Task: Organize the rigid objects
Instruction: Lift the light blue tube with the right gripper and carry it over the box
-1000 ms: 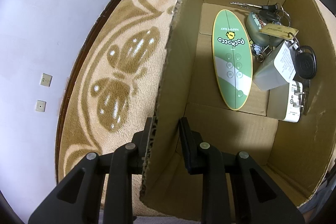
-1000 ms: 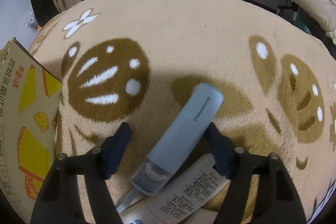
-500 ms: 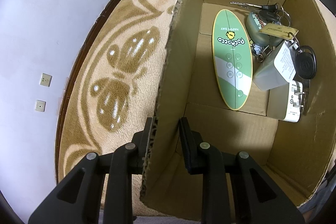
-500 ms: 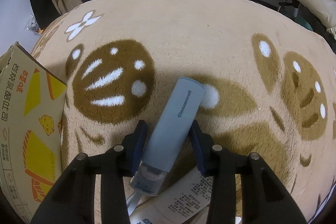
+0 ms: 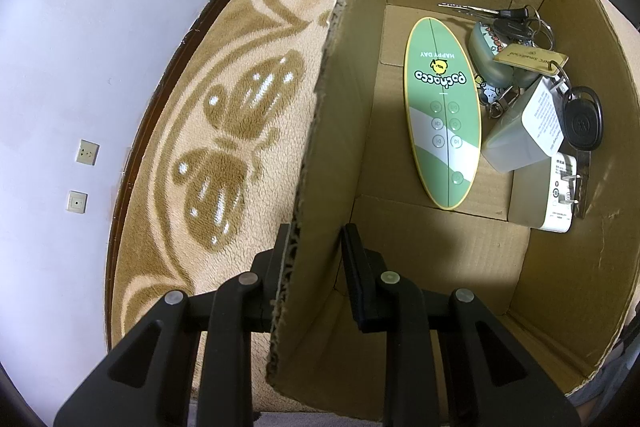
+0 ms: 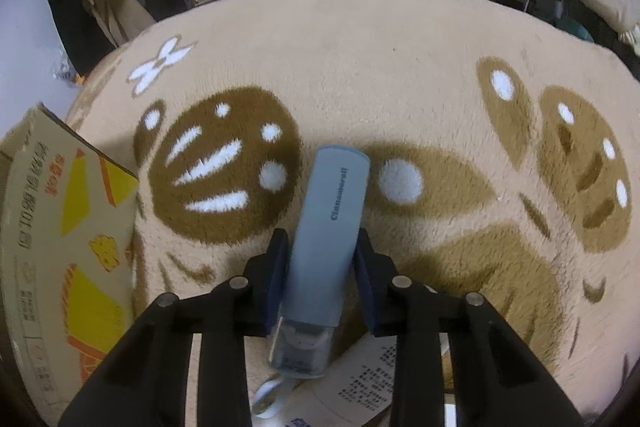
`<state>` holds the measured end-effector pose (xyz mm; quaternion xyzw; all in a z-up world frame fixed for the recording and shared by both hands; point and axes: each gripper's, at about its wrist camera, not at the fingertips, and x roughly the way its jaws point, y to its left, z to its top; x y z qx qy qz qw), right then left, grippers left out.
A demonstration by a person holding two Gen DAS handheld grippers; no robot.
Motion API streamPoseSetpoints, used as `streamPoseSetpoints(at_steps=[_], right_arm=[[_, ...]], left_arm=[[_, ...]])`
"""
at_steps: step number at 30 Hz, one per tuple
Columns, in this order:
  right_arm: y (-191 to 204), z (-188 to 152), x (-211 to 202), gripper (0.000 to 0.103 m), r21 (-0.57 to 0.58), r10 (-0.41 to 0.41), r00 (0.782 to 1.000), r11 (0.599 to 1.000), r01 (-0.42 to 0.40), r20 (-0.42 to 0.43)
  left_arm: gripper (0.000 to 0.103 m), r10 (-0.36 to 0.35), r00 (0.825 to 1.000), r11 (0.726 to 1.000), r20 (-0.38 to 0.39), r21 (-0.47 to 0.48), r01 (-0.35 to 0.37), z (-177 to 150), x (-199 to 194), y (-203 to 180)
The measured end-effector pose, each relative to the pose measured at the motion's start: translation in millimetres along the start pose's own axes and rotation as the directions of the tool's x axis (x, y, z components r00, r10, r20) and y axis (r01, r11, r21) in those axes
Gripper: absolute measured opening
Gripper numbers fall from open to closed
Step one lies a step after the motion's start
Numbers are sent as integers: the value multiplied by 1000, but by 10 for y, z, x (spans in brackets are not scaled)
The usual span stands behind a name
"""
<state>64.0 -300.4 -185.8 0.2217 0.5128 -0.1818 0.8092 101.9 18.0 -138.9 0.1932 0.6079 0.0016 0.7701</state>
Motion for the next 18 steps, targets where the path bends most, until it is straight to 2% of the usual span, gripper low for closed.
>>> streamPoseSetpoints(at_steps=[6, 9, 18], right_arm=[[43, -19, -73, 30, 18, 30, 999, 999, -31, 29], [21, 0, -147, 29, 45, 73, 996, 996, -76, 48], [221, 23, -555, 29, -42, 108, 976, 994, -102, 187]], left_arm=[[24, 4, 1000, 1000, -4, 4, -4, -4, 11, -24], [24, 2, 1000, 1000, -4, 3, -2, -4, 12, -23], [24, 5, 1000, 1000, -6, 4, -5, -7, 7, -16]])
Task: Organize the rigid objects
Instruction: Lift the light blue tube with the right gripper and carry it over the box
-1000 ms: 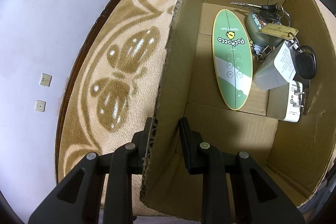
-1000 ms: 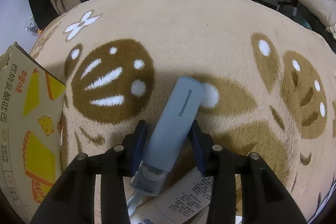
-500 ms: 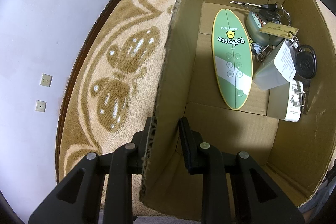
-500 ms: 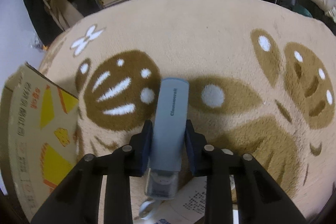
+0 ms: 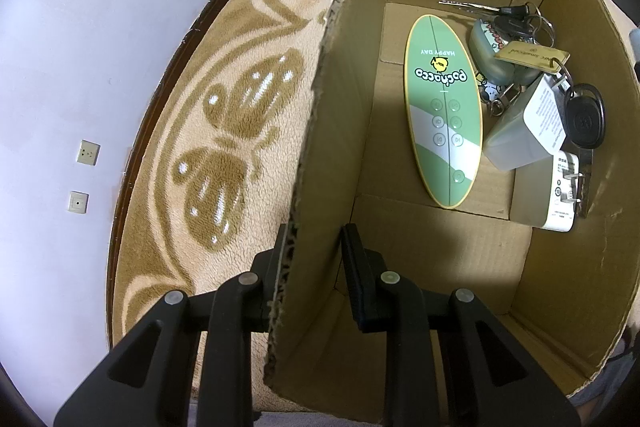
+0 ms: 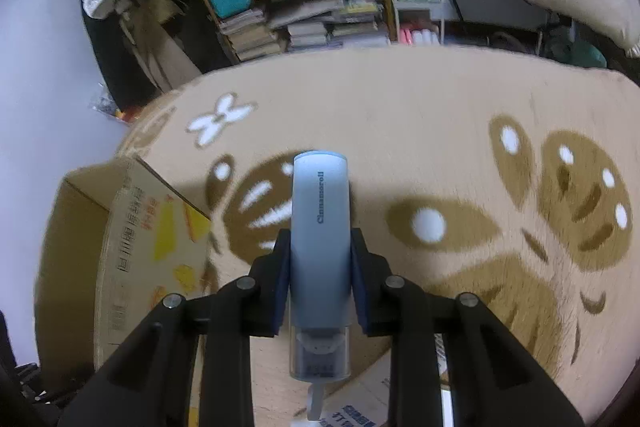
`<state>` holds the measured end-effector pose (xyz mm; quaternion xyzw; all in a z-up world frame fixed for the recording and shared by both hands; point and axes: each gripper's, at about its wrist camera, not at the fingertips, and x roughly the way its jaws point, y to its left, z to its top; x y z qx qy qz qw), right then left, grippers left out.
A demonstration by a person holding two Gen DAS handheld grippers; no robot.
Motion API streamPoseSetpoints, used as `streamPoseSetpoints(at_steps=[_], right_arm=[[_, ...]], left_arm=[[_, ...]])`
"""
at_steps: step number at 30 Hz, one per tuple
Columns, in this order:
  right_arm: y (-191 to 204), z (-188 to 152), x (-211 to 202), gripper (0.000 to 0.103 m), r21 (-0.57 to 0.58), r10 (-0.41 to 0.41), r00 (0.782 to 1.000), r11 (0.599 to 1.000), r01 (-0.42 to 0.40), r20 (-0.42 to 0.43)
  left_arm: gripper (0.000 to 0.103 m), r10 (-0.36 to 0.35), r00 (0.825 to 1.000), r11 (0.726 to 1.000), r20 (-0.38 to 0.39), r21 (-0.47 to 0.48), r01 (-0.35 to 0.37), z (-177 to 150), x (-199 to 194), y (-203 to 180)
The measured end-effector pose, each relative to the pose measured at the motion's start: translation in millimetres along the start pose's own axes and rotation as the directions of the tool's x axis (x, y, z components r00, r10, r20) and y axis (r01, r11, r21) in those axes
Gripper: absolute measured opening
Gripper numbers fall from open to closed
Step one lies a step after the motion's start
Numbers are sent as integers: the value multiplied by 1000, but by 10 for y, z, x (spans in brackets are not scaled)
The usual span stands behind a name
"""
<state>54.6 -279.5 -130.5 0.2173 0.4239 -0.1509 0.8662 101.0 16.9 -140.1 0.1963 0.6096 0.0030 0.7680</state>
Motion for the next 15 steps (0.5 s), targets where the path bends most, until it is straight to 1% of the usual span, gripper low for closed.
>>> streamPoseSetpoints(at_steps=[3, 8, 12, 15], right_arm=[[34, 61, -108, 29, 15, 37, 999, 999, -38, 23], [93, 159, -339, 29, 21, 96, 990, 995, -98, 102], [223, 196, -564, 29, -14, 134, 978, 991, -134, 161], [366, 195, -690, 29, -51, 170, 969, 985, -164, 181]], left_arm=[[24, 4, 1000, 1000, -1, 4, -4, -8, -8, -8], [24, 9, 1000, 1000, -2, 11, -9, -5, -17, -41], [24, 11, 1000, 1000, -3, 11, -11, -1, -20, -49], [24, 12, 1000, 1000, -3, 12, -12, 5, -19, -56]])
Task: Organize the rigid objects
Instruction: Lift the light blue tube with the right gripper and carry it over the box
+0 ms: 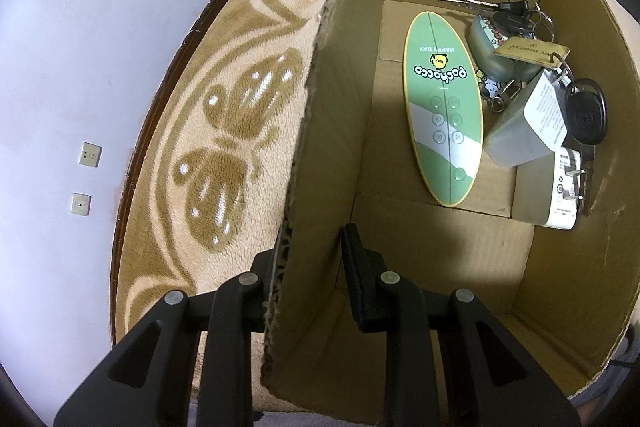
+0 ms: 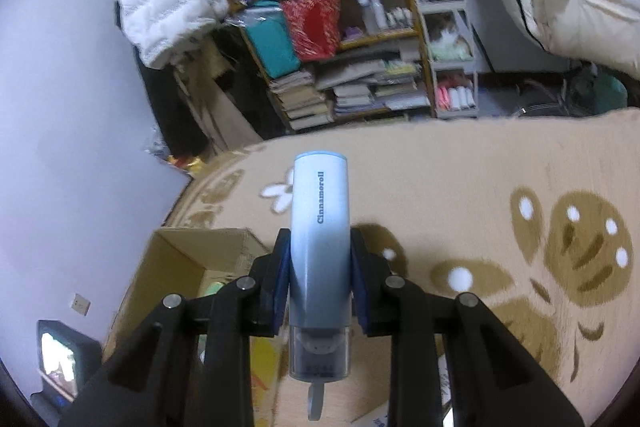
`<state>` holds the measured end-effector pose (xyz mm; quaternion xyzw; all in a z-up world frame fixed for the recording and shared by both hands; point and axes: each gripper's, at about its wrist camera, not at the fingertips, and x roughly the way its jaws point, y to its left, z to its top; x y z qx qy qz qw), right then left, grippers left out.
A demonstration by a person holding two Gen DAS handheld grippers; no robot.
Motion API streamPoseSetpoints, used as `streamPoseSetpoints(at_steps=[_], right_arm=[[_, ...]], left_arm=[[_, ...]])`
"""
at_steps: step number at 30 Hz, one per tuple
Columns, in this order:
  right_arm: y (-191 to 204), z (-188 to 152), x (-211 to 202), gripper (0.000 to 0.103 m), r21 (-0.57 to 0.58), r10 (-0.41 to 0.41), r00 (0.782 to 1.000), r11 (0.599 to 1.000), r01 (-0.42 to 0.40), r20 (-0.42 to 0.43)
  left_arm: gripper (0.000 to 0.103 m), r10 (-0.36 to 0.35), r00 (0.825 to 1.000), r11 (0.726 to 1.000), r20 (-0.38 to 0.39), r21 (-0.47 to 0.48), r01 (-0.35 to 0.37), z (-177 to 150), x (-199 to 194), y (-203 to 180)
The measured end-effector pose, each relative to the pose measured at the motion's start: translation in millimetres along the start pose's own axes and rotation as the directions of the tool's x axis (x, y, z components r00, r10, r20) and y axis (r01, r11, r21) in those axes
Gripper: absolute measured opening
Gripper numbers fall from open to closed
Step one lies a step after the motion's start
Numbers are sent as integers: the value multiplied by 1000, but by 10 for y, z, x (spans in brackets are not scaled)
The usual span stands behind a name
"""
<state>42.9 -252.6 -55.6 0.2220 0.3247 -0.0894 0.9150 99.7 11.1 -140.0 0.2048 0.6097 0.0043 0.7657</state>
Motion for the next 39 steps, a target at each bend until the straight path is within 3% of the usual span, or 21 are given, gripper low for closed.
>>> streamPoseSetpoints(at_steps=[11, 17, 27, 39], right_arm=[[582, -60, -263, 29, -97, 166, 986, 981, -166, -7], [801, -274, -107, 29, -122, 233, 966, 961, -247, -114], [839, -546, 165, 29, -177, 184, 958, 958, -224, -219], [843, -672, 444, 29, -216, 133, 954, 957, -194, -268]], left_arm=[[24, 0, 1000, 1000, 0, 2, 0, 1, -8, 8], [24, -1, 1000, 1000, -1, 4, 1, -9, -7, 5], [24, -2, 1000, 1000, -2, 3, 2, -7, -7, 10], [24, -5, 1000, 1000, -3, 2, 5, -6, -1, 14]])
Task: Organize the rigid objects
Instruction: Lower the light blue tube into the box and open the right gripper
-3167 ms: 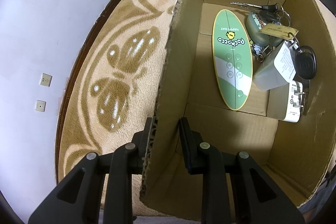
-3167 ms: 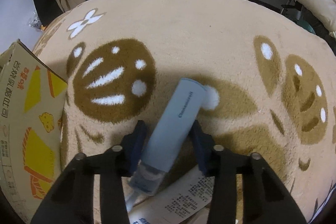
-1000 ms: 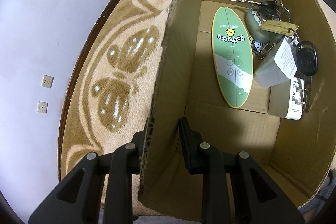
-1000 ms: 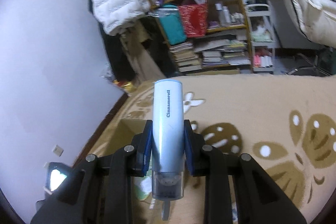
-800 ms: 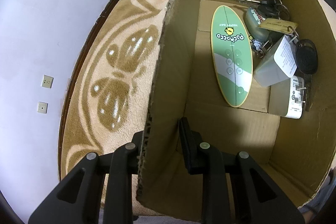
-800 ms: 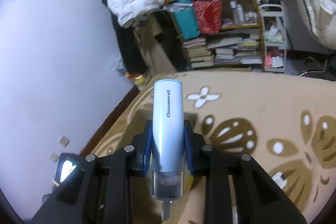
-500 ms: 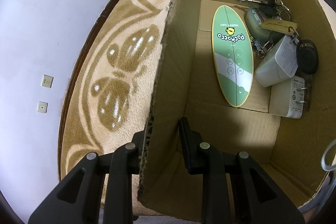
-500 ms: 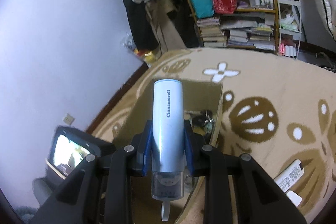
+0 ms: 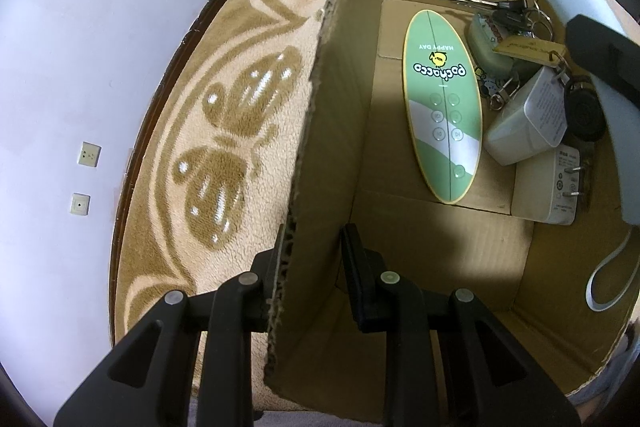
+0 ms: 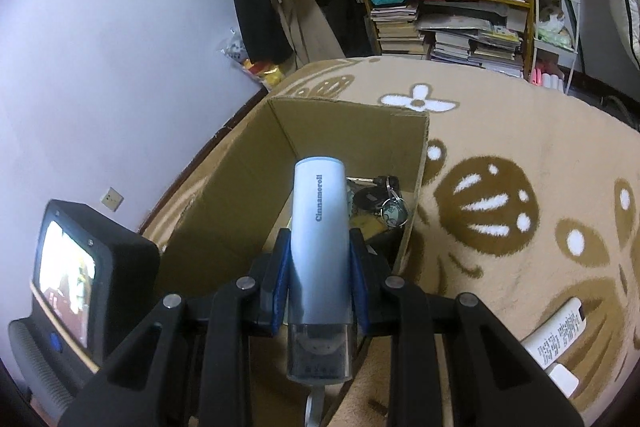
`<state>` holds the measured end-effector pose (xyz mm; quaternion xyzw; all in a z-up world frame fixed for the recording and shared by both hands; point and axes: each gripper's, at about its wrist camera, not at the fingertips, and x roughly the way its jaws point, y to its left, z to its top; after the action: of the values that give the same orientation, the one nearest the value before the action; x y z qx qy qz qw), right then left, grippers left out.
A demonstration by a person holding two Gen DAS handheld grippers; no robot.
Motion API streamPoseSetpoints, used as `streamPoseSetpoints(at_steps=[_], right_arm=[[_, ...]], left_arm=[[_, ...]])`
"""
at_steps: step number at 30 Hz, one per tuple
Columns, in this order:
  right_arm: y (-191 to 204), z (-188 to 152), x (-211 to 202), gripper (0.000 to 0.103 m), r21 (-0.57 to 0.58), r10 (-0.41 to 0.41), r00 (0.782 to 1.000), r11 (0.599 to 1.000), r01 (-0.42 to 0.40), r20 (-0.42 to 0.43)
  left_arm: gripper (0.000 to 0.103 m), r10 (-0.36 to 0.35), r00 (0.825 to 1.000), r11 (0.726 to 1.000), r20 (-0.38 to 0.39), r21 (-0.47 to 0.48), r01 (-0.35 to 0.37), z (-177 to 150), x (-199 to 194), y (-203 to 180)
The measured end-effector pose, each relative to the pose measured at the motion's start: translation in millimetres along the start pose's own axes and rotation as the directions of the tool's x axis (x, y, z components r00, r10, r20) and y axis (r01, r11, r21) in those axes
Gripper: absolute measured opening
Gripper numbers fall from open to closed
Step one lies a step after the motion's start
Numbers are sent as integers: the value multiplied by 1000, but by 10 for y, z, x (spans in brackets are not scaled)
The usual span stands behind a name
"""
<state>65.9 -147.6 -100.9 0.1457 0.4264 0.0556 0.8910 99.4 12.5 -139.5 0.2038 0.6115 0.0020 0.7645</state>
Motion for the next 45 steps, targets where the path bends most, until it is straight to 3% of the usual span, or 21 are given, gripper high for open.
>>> streamPoseSetpoints(at_steps=[16, 23, 35, 42, 45], right_arm=[[-39, 125, 160, 29, -17, -45, 999, 999, 45, -6], [7, 152, 195, 29, -88, -79, 997, 993, 78, -6], [19, 150, 185, 30, -130, -75, 997, 989, 71, -27], [79, 125, 156, 32, -156, -76, 997, 985, 70, -31], [102, 129, 104, 38, -166, -85, 996, 983, 83, -6]], left_arm=[[24, 4, 1000, 1000, -5, 5, -4, -4, 25, -2], [24, 5, 1000, 1000, -5, 6, -5, -9, 23, -7], [24, 5, 1000, 1000, -7, 6, -5, -9, 28, -1], [24, 1, 1000, 1000, 3, -1, -1, -18, 2, 19], [24, -7, 1000, 1000, 2, -9, 7, -15, 4, 35]])
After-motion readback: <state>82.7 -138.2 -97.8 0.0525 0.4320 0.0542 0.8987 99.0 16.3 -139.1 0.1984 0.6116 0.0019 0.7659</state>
